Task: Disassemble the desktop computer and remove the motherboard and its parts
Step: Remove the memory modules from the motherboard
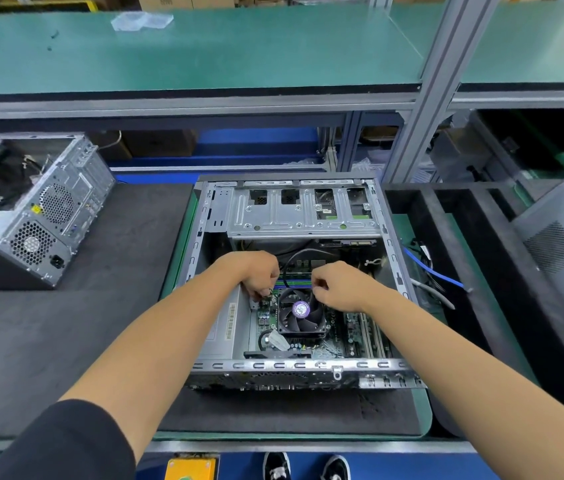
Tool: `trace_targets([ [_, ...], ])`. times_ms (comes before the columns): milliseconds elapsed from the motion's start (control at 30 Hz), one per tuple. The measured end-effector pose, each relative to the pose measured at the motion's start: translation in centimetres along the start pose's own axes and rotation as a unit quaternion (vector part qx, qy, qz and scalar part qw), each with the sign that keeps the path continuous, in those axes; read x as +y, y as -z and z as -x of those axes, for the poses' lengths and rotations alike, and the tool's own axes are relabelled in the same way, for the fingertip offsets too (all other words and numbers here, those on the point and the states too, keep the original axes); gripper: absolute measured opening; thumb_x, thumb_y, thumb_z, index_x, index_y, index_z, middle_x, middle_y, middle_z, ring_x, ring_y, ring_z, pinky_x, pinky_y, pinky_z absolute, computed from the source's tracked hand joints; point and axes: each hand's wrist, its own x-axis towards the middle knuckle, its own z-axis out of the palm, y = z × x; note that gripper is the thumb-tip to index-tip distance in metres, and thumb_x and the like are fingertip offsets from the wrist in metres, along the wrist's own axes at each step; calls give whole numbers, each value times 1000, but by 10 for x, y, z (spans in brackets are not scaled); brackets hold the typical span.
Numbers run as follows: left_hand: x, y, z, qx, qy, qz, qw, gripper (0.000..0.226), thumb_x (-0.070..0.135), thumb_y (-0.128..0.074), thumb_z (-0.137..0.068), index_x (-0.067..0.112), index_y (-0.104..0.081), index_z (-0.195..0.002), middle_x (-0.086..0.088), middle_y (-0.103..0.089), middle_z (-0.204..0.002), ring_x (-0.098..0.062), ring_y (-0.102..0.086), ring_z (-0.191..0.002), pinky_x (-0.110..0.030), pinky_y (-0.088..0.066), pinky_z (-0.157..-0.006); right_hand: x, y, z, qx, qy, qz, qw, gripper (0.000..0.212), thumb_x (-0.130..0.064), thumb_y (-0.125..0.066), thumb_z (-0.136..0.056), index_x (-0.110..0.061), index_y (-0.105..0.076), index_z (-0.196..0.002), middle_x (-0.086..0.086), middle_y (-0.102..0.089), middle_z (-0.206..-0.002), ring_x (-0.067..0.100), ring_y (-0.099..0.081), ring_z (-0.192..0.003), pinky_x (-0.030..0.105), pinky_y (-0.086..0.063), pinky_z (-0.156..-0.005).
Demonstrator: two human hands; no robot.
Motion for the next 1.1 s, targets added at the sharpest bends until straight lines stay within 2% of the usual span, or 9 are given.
trace_targets([
  [100,0,1,0,6,-8,1,1000,27,3,-63,-86,16,-48,-67,2,-51,-66,-8,-47,-54,-16,-38,-47,0,0,-1,-6,8,5,1000,17,-18,-48,-93,-12,-63,-97,2,-60,-86,23,-57,-75,34,-46,-66],
  [233,-3,-1,-2,12,-8,47,999,24,1,-60,-89,12,-52,-69,-4,-61,-75,-12,-64,-56,-18,-49,-49,1,-1,-2,-2,20,4,1000,17,-17,-51,-93,-11,-66,-97,3,-61,-93,23,-58,-84,35,-50,-76],
  [300,-3,-1,-1,35,-10,40,999,21,5,-62,-89,13,-55,-71,-1,-61,-71,-11,-61,-55,-15,-45,-43,2,-1,-3,2,21,0,1000,17,-17,-53,-92,-10,-67,-98,0,-58,-91,21,-57,-84,34,-49,-75],
  [433,-4,1,1,40,-2,76,996,13,16,-63,-86,10,-59,-76,-8,-63,-74,-20,-55,-65,-26,-44,-57,1,-2,-1,4,20,14,1000,18,-20,-51,-93,-13,-66,-100,0,-58,-95,22,-58,-86,36,-51,-77],
  [633,-6,4,3,59,27,144,987,27,26,-61,-91,8,-51,-74,-6,-53,-57,-20,-50,-48,-23,-43,-49,1,3,4,46,-11,-7,999,19,-13,-46,-91,-12,-65,-92,5,-66,-93,22,-59,-78,36,-53,-69],
  [800,-9,17,10,-4,66,53,996,33,33,-58,-94,13,-65,-69,-3,-61,-70,-19,-51,-59,-28,-41,-63,0,4,4,50,-47,14,998,19,-10,-44,-90,-12,-63,-90,5,-63,-88,22,-56,-71,31,-46,-61],
  [933,-12,17,8,-20,101,-14,995,34,30,-59,-93,11,-55,-66,-4,-51,-69,-21,-41,-60,-31,-35,-62,-1,6,3,62,-80,28,994,19,-9,-42,-90,-15,-61,-90,5,-62,-89,23,-57,-75,30,-46,-62],
  [1000,-15,16,5,-13,104,-5,994,17,15,-61,-90,1,-63,-81,-9,-62,-81,-23,-54,-70,-39,-46,-68,-1,5,3,55,-84,34,994,17,-9,-42,-90,-16,-58,-88,4,-61,-90,24,-57,-78,30,-45,-63],
  [1100,-18,14,-1,14,112,84,990,24,-3,-45,-93,-10,-55,-113,-20,-69,-108,-31,-67,-93,-44,-53,-86,0,4,2,48,-80,35,995,16,-9,-42,-91,-18,-55,-88,3,-57,-89,24,-56,-79,30,-44,-64],
])
